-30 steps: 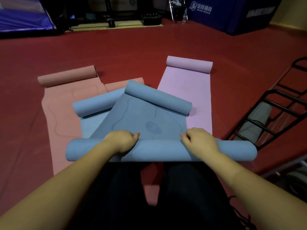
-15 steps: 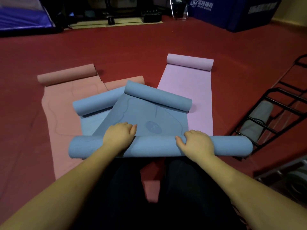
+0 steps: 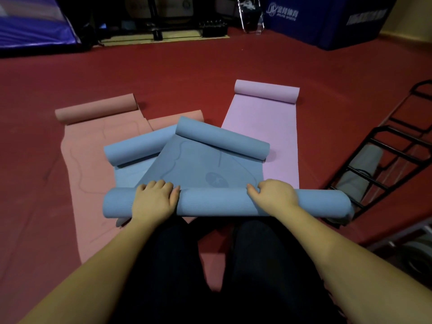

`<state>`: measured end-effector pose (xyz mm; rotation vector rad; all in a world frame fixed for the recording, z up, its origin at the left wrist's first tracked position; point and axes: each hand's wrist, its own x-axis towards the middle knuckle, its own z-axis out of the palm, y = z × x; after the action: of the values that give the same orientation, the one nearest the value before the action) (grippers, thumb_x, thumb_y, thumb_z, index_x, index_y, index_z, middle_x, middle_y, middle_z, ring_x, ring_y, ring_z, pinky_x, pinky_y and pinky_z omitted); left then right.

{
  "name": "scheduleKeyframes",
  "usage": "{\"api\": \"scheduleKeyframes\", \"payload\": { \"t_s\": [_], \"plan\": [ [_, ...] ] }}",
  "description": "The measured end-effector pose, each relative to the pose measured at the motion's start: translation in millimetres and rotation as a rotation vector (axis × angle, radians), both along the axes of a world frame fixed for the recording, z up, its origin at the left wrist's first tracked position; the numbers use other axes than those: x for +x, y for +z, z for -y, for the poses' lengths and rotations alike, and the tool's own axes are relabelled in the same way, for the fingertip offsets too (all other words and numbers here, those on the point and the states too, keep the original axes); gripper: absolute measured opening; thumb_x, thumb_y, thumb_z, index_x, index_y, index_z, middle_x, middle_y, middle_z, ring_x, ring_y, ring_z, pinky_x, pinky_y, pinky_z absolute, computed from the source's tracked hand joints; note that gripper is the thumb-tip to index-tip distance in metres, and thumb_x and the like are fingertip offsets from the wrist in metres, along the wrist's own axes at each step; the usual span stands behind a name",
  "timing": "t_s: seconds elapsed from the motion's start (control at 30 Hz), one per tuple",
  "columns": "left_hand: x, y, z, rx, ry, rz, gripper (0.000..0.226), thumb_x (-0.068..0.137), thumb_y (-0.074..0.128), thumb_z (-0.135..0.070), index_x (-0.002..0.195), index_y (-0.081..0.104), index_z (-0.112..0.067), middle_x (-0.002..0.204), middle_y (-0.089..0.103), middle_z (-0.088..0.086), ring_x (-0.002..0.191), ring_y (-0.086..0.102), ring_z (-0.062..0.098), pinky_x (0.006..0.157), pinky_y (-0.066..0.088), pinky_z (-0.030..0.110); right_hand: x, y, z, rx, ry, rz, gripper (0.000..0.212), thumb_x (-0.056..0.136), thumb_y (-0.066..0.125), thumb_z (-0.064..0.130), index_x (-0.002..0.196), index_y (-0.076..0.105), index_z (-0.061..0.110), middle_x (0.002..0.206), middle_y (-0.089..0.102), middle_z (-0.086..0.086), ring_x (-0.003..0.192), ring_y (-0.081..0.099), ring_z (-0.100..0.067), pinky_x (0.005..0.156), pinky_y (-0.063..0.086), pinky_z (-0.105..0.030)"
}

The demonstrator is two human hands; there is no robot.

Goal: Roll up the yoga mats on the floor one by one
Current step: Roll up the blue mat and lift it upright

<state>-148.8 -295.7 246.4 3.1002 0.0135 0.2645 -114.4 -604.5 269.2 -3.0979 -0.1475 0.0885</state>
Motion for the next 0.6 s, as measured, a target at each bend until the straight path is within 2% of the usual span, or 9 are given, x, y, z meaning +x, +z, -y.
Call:
{"api": "scheduleKeyframes", "payload": {
  "t_s": [0.2, 0.37, 0.43, 0.5, 0.57, 0.6],
  "plan": [
    [-0.7, 21.0, 9.4, 0.012, -0.052, -0.082, 0.061, 0.093, 0.016, -0.05, 0.063, 0.058, -0.018, 0.069, 0.062, 0.001, 0.073, 0.061, 0.029, 0.069, 0.04, 0.038, 2.7, 12.5, 13.4, -0.004, 0.001, -0.105, 0.061, 0.097, 0.026, 0.058, 0.1, 0.071, 0.016, 0.107, 0.068, -0.012, 0.101, 0.061, -0.03, 0.078, 0.042, -0.032],
    [-7.2, 42.6, 18.6, 0.057, -0.07, -0.161, 0.056, 0.102, 0.018, -0.05, 0.067, 0.05, -0.019, 0.084, 0.065, 0.003, 0.087, 0.063, 0.029, 0.078, 0.042, 0.038, 2.5, 28.7, 27.7, 0.031, 0.008, -0.316, 0.064, 0.097, 0.027, 0.058, 0.107, 0.07, 0.012, 0.117, 0.064, -0.017, 0.092, 0.053, -0.027, 0.077, 0.04, -0.032],
    [-10.0, 47.7, 20.9, 0.04, -0.055, -0.276, 0.055, 0.103, 0.019, -0.051, 0.071, 0.051, -0.019, 0.095, 0.068, 0.008, 0.095, 0.063, 0.03, 0.081, 0.044, 0.037, 3.9, 29.2, 30.2, 0.044, -0.006, -0.426, 0.065, 0.097, 0.029, 0.06, 0.118, 0.066, 0.011, 0.128, 0.06, -0.018, 0.1, 0.054, -0.027, 0.084, 0.041, -0.032],
    [-10.9, 47.4, 22.0, 0.026, -0.04, -0.385, 0.058, 0.103, 0.018, -0.052, 0.081, 0.06, -0.018, 0.107, 0.068, 0.012, 0.103, 0.061, 0.031, 0.086, 0.045, 0.037, 3.6, 25.0, 29.3, 0.052, -0.019, -0.522, 0.066, 0.096, 0.031, 0.06, 0.127, 0.062, 0.01, 0.136, 0.056, -0.018, 0.112, 0.055, -0.028, 0.091, 0.041, -0.032],
    [-7.8, 43.9, 21.5, 0.011, -0.024, -0.452, 0.063, 0.103, 0.017, -0.053, 0.096, 0.067, -0.016, 0.115, 0.067, 0.013, 0.109, 0.06, 0.031, 0.09, 0.044, 0.037, 3.3, 19.0, 27.8, 0.067, -0.018, -0.536, 0.063, 0.097, 0.03, 0.06, 0.125, 0.063, 0.014, 0.133, 0.058, -0.013, 0.115, 0.055, -0.028, 0.093, 0.041, -0.033],
    [-4.6, 42.9, 20.8, -0.006, -0.011, -0.486, 0.064, 0.103, 0.017, -0.054, 0.101, 0.068, -0.016, 0.119, 0.066, 0.013, 0.111, 0.059, 0.03, 0.092, 0.043, 0.037, 3.3, 16.2, 27.4, 0.085, 0.003, -0.484, 0.057, 0.097, 0.031, 0.059, 0.118, 0.066, 0.019, 0.126, 0.06, -0.009, 0.113, 0.055, -0.027, 0.091, 0.042, -0.034]
  ]
}}
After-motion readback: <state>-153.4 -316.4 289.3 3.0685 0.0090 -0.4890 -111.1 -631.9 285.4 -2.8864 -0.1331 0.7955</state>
